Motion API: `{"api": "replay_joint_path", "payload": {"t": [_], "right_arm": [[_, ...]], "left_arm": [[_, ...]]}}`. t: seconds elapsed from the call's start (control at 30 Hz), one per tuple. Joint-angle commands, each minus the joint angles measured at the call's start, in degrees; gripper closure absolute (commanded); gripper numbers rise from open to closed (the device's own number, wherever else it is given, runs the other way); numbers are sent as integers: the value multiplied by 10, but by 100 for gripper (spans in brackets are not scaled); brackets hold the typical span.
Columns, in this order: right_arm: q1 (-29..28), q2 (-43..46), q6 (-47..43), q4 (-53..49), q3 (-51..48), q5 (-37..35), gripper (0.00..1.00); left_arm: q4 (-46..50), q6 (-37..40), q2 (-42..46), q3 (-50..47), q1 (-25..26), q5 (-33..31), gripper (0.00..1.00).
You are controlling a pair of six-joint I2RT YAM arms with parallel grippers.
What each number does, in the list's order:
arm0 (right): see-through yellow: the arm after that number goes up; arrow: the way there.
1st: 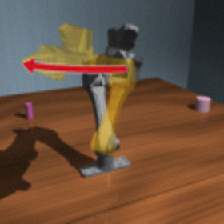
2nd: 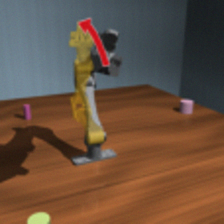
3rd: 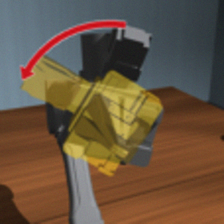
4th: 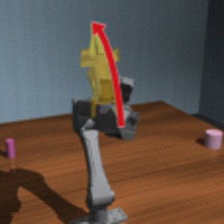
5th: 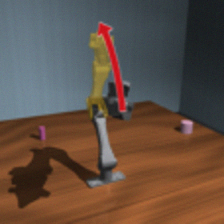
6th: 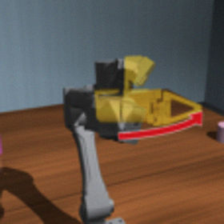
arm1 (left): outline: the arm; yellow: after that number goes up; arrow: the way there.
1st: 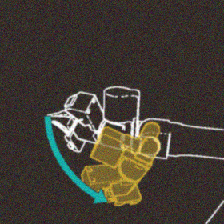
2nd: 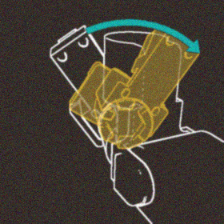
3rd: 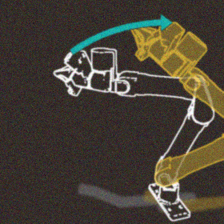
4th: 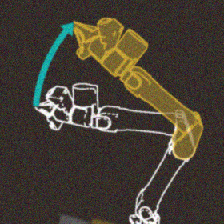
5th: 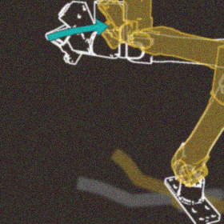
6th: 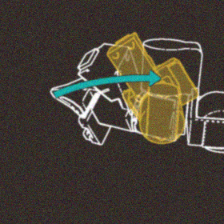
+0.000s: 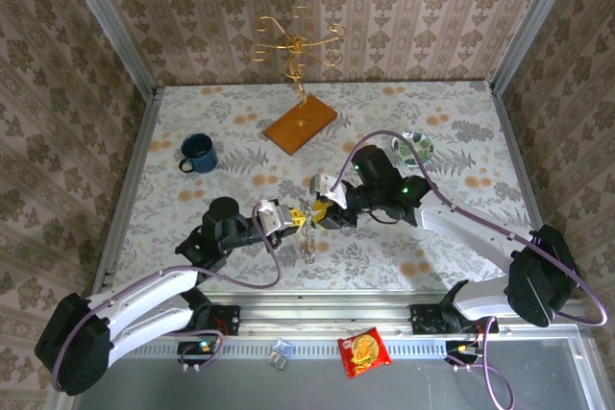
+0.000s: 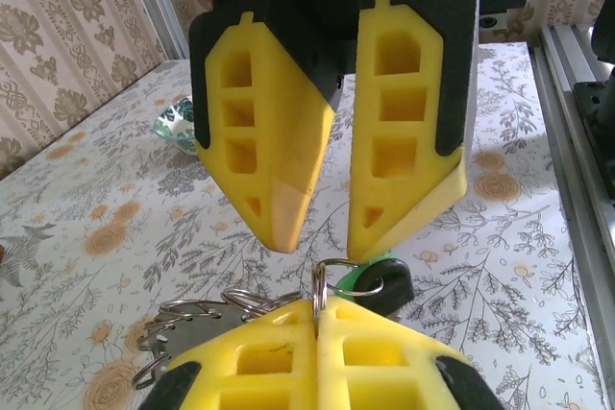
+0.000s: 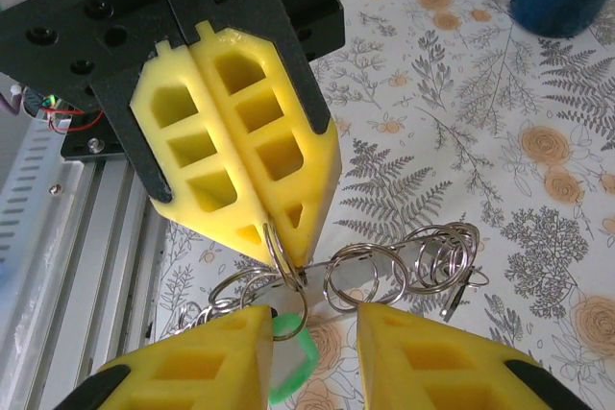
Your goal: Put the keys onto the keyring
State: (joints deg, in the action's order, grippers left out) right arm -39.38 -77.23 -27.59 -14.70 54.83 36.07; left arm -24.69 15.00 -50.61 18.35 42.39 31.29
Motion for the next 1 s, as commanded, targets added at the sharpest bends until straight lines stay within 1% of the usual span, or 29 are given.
{"api": "replay_joint_path", "payload": {"t": [0.0,0.13,0.3,0.47,0.77,0.9,0.97], "right_arm": [[-1,15,18,18,-12,7,69],[-1,50,20,40,-31,-29,68],[-5,73,19,36,-45,-56,66],[-10,64,40,31,-50,-43,65],[-23,22,52,44,-41,-66,65],[-23,18,46,46,-39,-76,67],[-23,17,44,46,-39,-77,69]], "left_arm": [[-36,-10,7,-2,2,4,100],[-48,-31,-3,-3,2,-2,100],[-73,-69,-14,-7,3,-12,100],[-91,-85,-17,-13,4,-21,100],[-99,-88,-22,-15,6,-23,100],[-103,-88,-23,-18,6,-20,100],[-106,-86,-22,-20,7,-19,100]]}}
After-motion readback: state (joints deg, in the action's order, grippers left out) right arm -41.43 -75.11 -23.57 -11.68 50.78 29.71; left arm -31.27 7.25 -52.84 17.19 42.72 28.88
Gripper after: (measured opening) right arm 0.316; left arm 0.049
